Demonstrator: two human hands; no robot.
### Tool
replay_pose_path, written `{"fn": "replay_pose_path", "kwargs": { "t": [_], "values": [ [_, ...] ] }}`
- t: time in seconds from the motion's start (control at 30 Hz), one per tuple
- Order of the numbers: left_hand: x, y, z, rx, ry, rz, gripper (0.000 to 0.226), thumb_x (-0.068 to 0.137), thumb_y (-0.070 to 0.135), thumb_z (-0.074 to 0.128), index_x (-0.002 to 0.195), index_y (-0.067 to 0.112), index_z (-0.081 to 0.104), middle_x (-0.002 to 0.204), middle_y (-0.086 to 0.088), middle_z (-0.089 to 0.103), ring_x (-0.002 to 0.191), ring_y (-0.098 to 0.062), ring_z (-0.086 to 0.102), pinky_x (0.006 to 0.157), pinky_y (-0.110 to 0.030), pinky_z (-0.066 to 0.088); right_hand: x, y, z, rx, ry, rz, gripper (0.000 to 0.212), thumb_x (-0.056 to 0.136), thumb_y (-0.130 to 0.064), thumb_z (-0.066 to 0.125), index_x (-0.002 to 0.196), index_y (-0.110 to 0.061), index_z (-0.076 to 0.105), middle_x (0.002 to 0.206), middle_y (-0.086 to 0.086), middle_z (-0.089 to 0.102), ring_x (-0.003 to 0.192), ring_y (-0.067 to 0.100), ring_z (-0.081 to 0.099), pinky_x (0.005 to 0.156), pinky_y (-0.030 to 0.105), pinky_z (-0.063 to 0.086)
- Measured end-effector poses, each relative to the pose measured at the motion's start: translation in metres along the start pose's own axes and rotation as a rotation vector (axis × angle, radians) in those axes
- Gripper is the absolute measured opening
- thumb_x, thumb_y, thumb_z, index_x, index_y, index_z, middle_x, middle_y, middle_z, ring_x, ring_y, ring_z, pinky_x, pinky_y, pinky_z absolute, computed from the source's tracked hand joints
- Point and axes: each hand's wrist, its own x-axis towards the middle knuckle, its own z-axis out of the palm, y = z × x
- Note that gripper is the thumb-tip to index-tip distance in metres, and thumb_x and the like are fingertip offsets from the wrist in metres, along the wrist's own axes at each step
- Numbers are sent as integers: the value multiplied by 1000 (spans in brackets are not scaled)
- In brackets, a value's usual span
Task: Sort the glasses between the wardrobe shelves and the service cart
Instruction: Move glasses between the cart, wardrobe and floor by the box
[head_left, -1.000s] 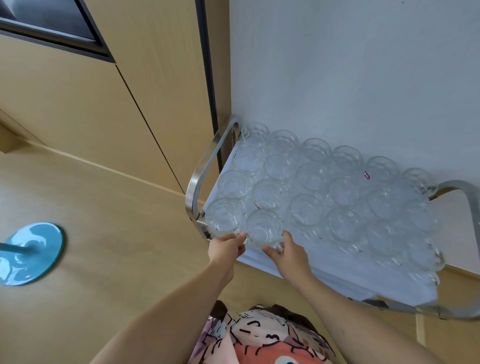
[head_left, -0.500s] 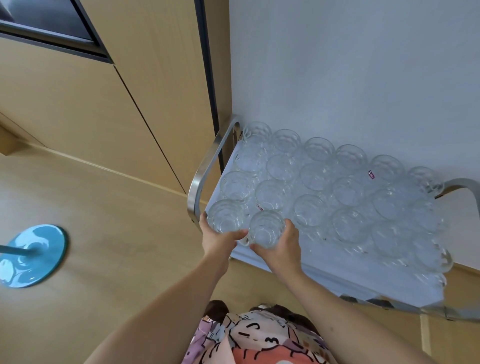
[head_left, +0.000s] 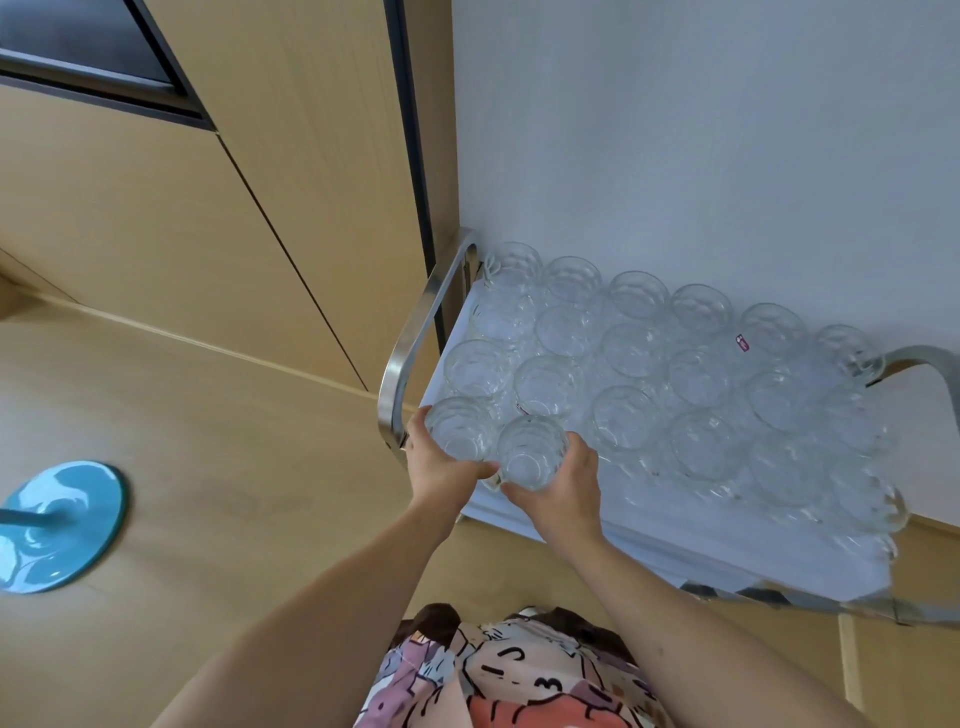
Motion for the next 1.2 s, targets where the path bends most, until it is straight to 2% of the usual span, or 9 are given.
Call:
{"fn": "replay_pose_path", "kwargs": {
  "t": [0.53, 0.83, 0.93, 1.2],
  "values": [
    [15, 11, -4, 64, -37, -1, 115, 57, 6, 91, 142, 47, 25, 141, 7, 38, 130, -20, 42, 107, -51, 46, 7, 3, 3, 26, 16, -12, 105, 59, -36, 97, 141, -19, 34, 132, 2, 38, 103, 10, 42, 82, 22, 39],
    [19, 12, -9, 120, -110, 9, 111, 65, 5, 84, 146, 45, 20, 148, 4, 30, 135, -24, 39, 106, -53, 47, 13, -3, 7, 17, 47, -45, 107, 56, -31, 99, 142, -13, 37, 133, 8, 37, 105, 10, 39, 85, 23, 42],
    [19, 12, -6, 130, -106, 19, 112, 68, 6, 86, 147, 45, 17, 150, 3, 26, 135, -22, 37, 109, -49, 43, 17, -4, 6, 17, 51, -36, 111, 57, -35, 99, 146, -14, 36, 133, 8, 37, 106, 11, 41, 86, 23, 42],
    [21, 12, -4, 197, -97, 32, 117, 68, 11, 90, 151, 42, 13, 153, -1, 24, 138, -25, 35, 111, -51, 41, 24, -3, 4, -66, 17, -18, 122, 58, -50, 95, 152, -17, 24, 137, 8, 34, 113, 20, 48, 86, 26, 46]
  ]
}}
